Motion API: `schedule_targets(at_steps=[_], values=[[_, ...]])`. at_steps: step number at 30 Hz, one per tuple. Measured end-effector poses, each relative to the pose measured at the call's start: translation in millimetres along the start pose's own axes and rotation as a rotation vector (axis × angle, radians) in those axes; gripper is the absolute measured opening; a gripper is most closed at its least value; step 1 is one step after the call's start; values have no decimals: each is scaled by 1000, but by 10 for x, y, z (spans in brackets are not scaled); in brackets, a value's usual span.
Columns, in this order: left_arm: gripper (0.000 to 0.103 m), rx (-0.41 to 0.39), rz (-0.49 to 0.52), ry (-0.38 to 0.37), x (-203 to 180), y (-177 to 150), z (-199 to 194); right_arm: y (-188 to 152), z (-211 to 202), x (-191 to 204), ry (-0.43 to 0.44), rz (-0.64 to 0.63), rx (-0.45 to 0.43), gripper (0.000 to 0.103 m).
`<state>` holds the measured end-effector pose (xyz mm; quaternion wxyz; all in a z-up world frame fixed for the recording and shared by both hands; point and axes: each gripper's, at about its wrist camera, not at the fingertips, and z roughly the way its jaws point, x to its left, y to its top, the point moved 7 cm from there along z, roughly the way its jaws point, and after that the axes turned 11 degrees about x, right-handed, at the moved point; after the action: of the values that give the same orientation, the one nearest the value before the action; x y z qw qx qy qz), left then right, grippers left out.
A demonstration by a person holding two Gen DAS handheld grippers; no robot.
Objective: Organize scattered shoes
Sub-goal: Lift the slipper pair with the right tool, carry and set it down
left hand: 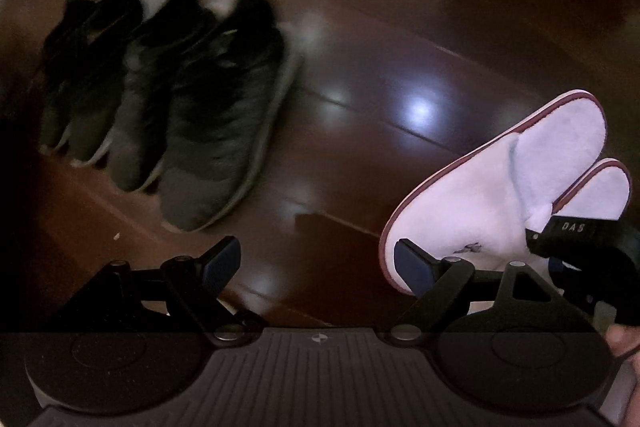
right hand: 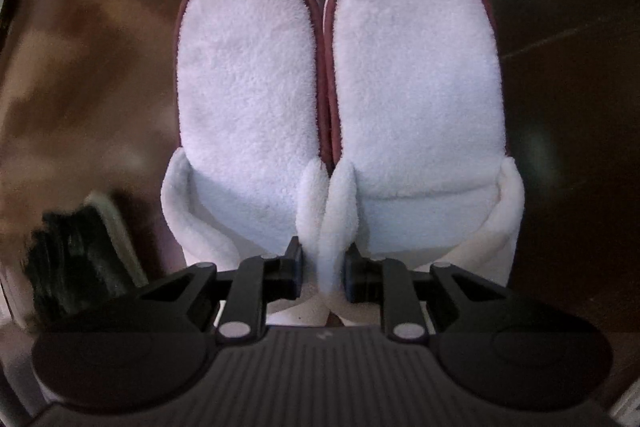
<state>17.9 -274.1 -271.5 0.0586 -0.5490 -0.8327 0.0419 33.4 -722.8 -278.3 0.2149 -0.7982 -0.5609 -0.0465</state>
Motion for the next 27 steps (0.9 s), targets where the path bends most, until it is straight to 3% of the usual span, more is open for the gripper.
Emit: schedule_targets(at_steps=[4, 19, 27], values=[[88, -65, 104, -17, -398, -62, -85, 93, -181, -547, 27, 88, -49, 21], [88, -129, 353, -37, -1855, -581, 57, 527, -955, -2882, 100, 360, -204, 21], [88, -113, 331, -79, -2355, -865, 80, 842, -1016, -3983, 127, 441, -259, 21]])
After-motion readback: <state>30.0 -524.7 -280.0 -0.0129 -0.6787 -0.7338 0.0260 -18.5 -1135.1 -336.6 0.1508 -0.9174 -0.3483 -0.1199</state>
